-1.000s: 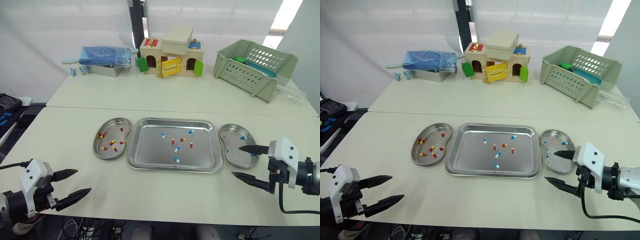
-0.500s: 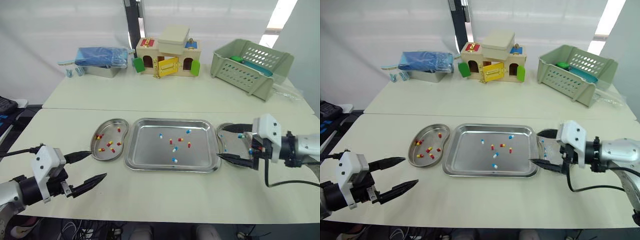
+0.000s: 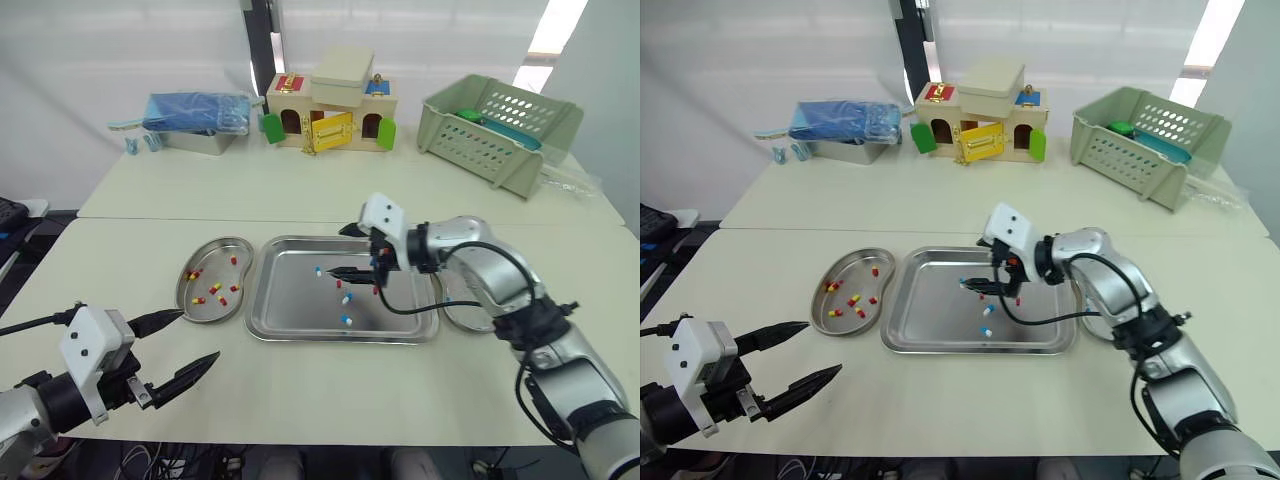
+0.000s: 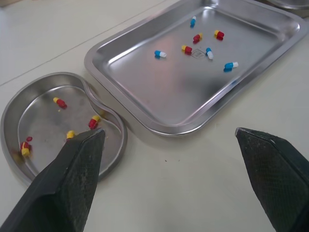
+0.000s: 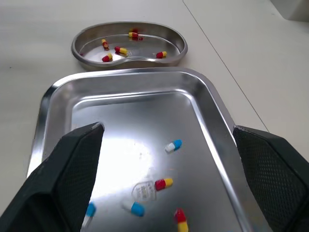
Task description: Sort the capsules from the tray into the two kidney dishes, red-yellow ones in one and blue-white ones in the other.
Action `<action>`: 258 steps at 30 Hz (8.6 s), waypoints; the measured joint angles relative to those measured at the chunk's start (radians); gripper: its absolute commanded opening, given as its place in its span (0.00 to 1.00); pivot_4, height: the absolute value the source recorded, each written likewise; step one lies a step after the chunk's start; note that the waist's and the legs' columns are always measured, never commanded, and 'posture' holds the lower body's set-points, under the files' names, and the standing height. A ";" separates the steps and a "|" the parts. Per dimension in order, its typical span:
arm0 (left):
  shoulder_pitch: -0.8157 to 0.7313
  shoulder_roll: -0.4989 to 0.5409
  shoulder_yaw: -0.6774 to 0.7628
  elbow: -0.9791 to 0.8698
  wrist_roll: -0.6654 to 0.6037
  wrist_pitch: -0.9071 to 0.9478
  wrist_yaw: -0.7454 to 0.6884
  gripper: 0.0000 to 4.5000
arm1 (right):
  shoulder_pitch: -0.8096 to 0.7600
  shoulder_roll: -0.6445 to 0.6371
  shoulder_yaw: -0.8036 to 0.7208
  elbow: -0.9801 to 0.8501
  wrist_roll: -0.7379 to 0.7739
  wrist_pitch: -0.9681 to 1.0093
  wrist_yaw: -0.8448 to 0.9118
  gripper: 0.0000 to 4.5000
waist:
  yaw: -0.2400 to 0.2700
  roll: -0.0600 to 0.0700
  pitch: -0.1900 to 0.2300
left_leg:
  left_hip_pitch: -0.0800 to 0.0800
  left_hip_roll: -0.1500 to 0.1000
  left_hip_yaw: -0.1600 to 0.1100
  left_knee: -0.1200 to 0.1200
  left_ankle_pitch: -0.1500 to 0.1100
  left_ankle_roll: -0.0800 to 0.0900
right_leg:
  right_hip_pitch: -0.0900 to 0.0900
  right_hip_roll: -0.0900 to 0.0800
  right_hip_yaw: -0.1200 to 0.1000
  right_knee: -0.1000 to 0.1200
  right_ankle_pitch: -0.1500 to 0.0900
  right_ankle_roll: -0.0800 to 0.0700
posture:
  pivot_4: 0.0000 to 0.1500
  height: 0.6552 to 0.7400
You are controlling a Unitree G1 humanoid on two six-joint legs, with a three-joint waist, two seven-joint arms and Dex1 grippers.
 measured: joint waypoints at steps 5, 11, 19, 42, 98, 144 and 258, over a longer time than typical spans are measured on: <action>0.022 -0.019 0.002 -0.013 0.009 -0.009 0.028 0.99 | -0.047 0.151 0.042 0.193 -0.077 -0.013 -0.046 1.00 | 0.001 0.000 0.000 | 0.000 0.000 0.000 0.000 0.000 0.000 | 0.000 0.000 0.000 0.000 0.000 0.000 | 1.00 1.00; 0.026 -0.027 0.002 -0.029 0.011 -0.010 0.058 1.00 | -0.044 0.216 0.049 0.295 -0.131 -0.024 -0.085 0.87 | -0.001 0.000 0.000 | 0.000 0.000 0.000 0.000 0.000 0.000 | -0.001 0.000 0.000 0.001 0.000 0.000 | 1.00 1.00; 0.027 -0.026 0.002 -0.035 0.010 -0.010 0.071 1.00 | -0.024 0.248 0.027 0.309 -0.160 -0.010 -0.151 0.87 | -0.006 0.000 0.000 | 0.000 0.000 0.000 0.000 0.000 0.000 | -0.001 0.000 0.000 0.001 0.000 0.000 | 1.00 1.00; 0.032 -0.024 -0.001 -0.049 0.010 -0.008 0.083 1.00 | -0.003 0.310 0.002 0.389 -0.242 -0.040 -0.221 0.48 | -0.020 0.001 0.000 | 0.001 0.000 0.000 -0.001 0.000 0.000 | -0.001 0.000 0.001 0.001 0.000 0.000 | 1.00 1.00; 0.032 -0.015 -0.001 -0.022 0.022 -0.031 0.060 1.00 | 0.027 0.306 -0.015 0.329 -0.286 -0.030 -0.202 0.01 | -0.020 0.001 0.000 | 0.001 0.000 0.000 -0.002 -0.002 0.003 | -0.001 0.001 0.001 0.001 0.000 0.000 | 1.00 1.00; -0.100 0.127 -0.098 0.100 0.037 -0.032 -0.064 1.00 | 0.901 -0.477 -0.744 -0.515 0.227 -0.066 0.194 1.00 | 0.021 0.002 0.001 | 0.000 0.000 0.002 -0.001 -0.002 0.004 | 0.001 0.000 0.000 -0.002 0.000 0.000 | 1.00 1.00; -0.067 0.040 -0.087 0.056 0.073 -0.074 0.001 1.00 | 0.406 -0.464 -0.404 -0.217 0.003 0.104 0.071 0.00 | 0.016 0.001 0.001 | 0.000 0.000 0.002 -0.001 -0.002 0.004 | 0.000 0.000 0.001 -0.001 0.000 0.000 | 1.00 1.00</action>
